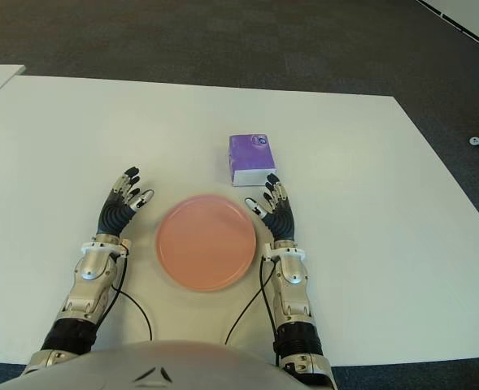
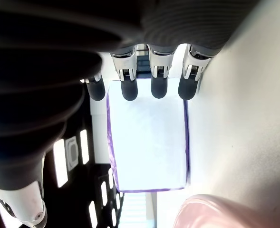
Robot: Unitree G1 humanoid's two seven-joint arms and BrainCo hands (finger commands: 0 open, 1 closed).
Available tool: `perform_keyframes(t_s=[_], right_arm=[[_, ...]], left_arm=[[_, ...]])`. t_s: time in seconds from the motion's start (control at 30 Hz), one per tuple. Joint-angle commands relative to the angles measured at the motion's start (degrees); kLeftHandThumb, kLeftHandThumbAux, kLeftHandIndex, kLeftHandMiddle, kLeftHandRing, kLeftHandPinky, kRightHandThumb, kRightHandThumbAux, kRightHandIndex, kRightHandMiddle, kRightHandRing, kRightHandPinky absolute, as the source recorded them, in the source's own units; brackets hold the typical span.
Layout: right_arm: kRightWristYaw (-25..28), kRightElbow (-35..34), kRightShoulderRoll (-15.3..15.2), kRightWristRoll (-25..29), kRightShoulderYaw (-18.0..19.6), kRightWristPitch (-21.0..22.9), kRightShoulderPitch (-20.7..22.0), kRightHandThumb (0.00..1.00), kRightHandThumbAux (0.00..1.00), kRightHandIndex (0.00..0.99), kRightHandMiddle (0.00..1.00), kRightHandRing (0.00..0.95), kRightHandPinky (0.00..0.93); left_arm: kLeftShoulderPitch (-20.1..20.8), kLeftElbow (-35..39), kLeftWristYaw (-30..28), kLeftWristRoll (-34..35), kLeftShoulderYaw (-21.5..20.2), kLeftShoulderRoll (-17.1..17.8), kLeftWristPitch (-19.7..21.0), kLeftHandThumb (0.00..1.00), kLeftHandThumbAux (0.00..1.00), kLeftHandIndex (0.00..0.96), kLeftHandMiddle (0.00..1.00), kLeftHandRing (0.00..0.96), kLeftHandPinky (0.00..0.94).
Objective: Put the tissue paper into the plate.
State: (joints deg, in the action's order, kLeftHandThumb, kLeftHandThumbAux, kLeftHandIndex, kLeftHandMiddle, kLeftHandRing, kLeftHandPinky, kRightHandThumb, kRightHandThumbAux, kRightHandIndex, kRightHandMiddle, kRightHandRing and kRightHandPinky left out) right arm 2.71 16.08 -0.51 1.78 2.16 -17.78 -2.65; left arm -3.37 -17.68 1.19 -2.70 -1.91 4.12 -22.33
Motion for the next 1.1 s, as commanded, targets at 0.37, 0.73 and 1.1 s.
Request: perform_keyframes(t_s=[0.37, 0.73, 1.1], right_arm=[[-2.0, -1.1, 0.2, -1.4, -0.9, 6.8, -3.6, 0.042, 0.714, 0.0, 0.0, 0.0, 0.0], [-2.9, -2.6, 0.2, -1.5, -1.0, 9.1, -4.1, 0.045, 0.728, 0.0, 0.0, 0.0, 0.0], [-2.8, -2.9, 0.0, -1.0, -0.7, 9.9, -4.2, 0.051, 0.738, 0.0, 0.0, 0.0, 0.0]], left_arm=[[-0.1, -1.1, 0.3, -0.4, -0.1, -0.1, -0.4, 0.0, 0.586, 0.0, 0.0, 0.0, 0.0], [-0.1, -1.3, 0.4, -0.5, -0.1, -0.2, -0.7, 0.0, 0.587, 0.0, 0.0, 0.0, 0.0], [0.0, -1.3, 0.9, -0.6, -0.1, -0.6, -0.3, 0.0, 0.58, 0.0, 0.0, 0.0, 0.0]])
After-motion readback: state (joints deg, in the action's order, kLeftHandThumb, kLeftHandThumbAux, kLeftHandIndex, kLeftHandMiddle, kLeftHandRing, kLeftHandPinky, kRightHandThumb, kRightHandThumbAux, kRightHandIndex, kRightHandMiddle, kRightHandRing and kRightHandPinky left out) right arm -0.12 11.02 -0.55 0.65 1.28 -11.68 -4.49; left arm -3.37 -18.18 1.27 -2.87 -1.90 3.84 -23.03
